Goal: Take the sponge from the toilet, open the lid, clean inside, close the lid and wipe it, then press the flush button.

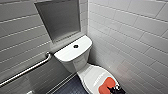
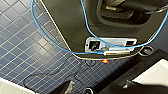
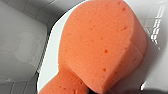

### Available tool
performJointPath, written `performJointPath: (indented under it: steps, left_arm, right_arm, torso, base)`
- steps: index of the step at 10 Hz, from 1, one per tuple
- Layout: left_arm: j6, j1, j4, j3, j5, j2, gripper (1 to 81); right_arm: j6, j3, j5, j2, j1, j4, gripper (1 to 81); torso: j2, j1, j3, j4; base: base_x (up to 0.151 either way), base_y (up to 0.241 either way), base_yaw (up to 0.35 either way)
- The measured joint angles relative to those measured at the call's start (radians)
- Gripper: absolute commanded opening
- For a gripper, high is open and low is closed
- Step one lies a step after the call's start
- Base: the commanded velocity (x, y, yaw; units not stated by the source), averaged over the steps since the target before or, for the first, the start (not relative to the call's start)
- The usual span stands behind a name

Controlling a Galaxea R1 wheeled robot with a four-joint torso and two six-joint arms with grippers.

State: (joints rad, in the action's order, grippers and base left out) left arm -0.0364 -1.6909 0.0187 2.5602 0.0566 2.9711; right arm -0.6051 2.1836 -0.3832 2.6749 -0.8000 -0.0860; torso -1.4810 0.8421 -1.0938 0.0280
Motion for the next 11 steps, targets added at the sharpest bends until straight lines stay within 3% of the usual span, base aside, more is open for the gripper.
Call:
performJointPath:
  steps: [1,4,5,8,11]
  left_arm:
    - [-0.002,0.016,0.0,0.0,0.003,0.008,81.1]
    - [-0.012,0.036,-0.002,-0.026,0.019,0.016,81.1]
    - [-0.012,0.042,-0.004,-0.046,0.019,0.004,81.1]
    - [-0.012,0.068,-0.015,-0.187,0.023,-0.073,81.1]
    - [-0.012,0.103,-0.024,-0.411,0.022,-0.204,81.1]
  right_arm:
    - [0.0,-0.102,0.04,-0.077,0.002,-0.003,1.0]
    - [0.0,-0.372,0.064,-0.282,0.045,-0.017,1.0]
    - [0.0,-0.489,0.099,-0.392,0.042,-0.059,1.0]
    - [-0.002,-0.606,0.163,-0.563,-0.102,-0.143,1.0]
    - [0.003,-0.649,0.171,-0.639,-0.286,-0.151,1.0]
  torso:
    - [0.0,0.0,0.0,0.0]
    - [0.0,0.0,0.0,0.0]
    - [0.0,0.0,0.0,0.0]
    - [0.0,0.0,0.0,0.0]
    - [0.0,0.0,0.0,0.0]
  base:
    - [0.0,0.0,0.0]
    - [0.0,0.0,0.0]
    - [0.0,0.0,0.0]
    - [0.0,0.0,0.0]
    - [0.0,0.0,0.0]
